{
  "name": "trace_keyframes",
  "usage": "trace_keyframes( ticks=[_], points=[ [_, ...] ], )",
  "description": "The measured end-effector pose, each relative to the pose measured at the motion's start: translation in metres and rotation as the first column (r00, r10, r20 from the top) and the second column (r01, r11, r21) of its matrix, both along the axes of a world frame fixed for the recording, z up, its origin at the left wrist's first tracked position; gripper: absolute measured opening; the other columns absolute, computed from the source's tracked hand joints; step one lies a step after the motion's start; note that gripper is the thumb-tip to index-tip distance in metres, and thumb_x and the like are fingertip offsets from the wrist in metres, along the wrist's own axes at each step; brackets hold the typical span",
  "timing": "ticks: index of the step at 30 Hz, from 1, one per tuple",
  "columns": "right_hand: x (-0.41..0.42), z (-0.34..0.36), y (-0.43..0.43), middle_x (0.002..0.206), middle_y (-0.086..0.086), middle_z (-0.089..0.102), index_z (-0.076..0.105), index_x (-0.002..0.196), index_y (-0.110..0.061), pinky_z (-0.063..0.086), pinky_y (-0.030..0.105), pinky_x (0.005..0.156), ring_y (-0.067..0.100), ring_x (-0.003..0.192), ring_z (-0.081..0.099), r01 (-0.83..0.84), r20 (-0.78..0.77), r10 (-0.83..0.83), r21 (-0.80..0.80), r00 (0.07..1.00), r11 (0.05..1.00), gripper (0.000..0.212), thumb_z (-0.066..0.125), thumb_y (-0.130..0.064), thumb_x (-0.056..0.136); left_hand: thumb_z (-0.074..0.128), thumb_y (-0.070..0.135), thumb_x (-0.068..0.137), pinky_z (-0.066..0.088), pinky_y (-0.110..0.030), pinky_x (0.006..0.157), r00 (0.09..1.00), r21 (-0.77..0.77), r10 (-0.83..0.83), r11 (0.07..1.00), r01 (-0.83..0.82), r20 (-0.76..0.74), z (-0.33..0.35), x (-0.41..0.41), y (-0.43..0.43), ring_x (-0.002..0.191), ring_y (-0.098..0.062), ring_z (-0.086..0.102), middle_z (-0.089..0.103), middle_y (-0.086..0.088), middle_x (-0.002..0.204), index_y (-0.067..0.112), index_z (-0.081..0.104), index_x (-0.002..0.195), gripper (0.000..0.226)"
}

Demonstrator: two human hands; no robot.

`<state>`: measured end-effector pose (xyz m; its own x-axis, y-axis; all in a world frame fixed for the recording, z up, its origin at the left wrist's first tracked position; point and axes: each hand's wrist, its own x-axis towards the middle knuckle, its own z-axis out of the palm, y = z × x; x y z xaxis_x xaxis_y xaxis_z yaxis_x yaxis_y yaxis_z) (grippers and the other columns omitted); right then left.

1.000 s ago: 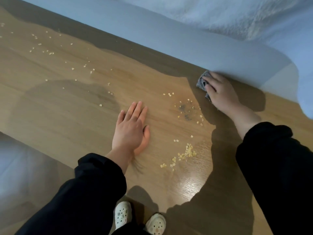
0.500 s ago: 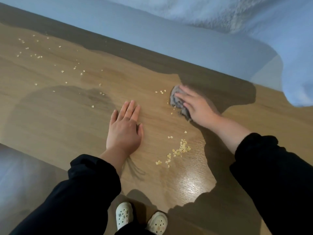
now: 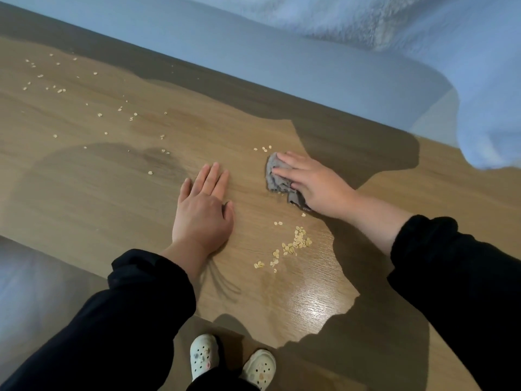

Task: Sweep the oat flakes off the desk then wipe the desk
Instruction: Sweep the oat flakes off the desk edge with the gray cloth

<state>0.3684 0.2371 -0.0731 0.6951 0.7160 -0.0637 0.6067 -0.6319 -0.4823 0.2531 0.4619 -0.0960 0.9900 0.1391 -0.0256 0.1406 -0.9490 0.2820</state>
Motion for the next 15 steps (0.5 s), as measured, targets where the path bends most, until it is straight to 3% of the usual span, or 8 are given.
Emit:
trace_keyframes(
  ticks=[2, 5, 10, 12, 15],
  points=[
    [0.004, 0.003, -0.004, 0.157, -0.002, 0.028, 0.047, 0.142, -0.019, 0.006, 0.025, 0.119, 0.013, 0.146, 0.018, -0.047, -0.032, 0.047, -0.009, 0.998, 0.999, 0.050, 0.049, 0.001, 0.096, 0.031, 0.036, 0.089, 0.005, -0.040, 0.120, 1.000, 0.003, -0.003, 1.000, 0.003, 0.000, 0.000, 0.000, 0.000, 0.148, -0.012, 0.006, 0.016, 0.001, 0.161, 0.018, 0.026, 0.152, 0.065],
    [0.022, 0.008, -0.017, 0.155, 0.008, 0.031, 0.050, 0.139, -0.012, 0.014, 0.035, 0.119, 0.018, 0.142, 0.024, 0.067, -0.079, -0.062, 0.066, 0.995, 0.996, 0.050, 0.050, 0.008, 0.093, 0.029, 0.037, 0.087, 0.005, -0.040, 0.120, 1.000, 0.008, -0.006, 1.000, 0.006, 0.006, -0.001, 0.000, 0.000, 0.148, -0.013, 0.006, 0.017, 0.001, 0.160, 0.017, 0.027, 0.152, 0.067],
    [0.031, 0.010, -0.037, 0.158, -0.001, 0.028, 0.048, 0.142, -0.019, 0.006, 0.024, 0.118, 0.017, 0.147, 0.020, 0.285, -0.008, -0.285, -0.014, 0.958, 0.958, 0.048, 0.045, 0.001, 0.098, 0.029, 0.036, 0.088, 0.006, -0.040, 0.120, 1.000, 0.001, -0.006, 1.000, 0.006, 0.014, -0.001, 0.000, 0.000, 0.148, -0.014, 0.008, 0.018, 0.000, 0.160, 0.017, 0.028, 0.151, 0.066],
    [0.010, 0.009, -0.024, 0.158, -0.004, 0.027, 0.048, 0.142, -0.021, 0.005, 0.026, 0.120, 0.015, 0.147, 0.019, 0.247, -0.025, -0.247, -0.005, 0.969, 0.969, 0.048, 0.046, -0.001, 0.099, 0.029, 0.036, 0.088, 0.006, -0.041, 0.120, 1.000, -0.003, -0.007, 1.000, 0.007, 0.010, 0.000, 0.000, -0.001, 0.148, -0.014, 0.008, 0.018, -0.001, 0.160, 0.017, 0.028, 0.151, 0.066],
    [-0.016, 0.005, -0.016, 0.157, -0.003, 0.029, 0.048, 0.141, -0.020, 0.007, 0.023, 0.119, 0.014, 0.147, 0.021, 0.061, -0.039, -0.061, -0.009, 0.997, 0.998, 0.050, 0.046, 0.003, 0.097, 0.035, 0.032, 0.092, 0.005, -0.040, 0.120, 1.000, -0.004, -0.011, 1.000, 0.011, -0.001, 0.001, 0.000, 0.001, 0.148, -0.014, 0.007, 0.016, -0.001, 0.161, 0.017, 0.027, 0.152, 0.062]
  ],
)
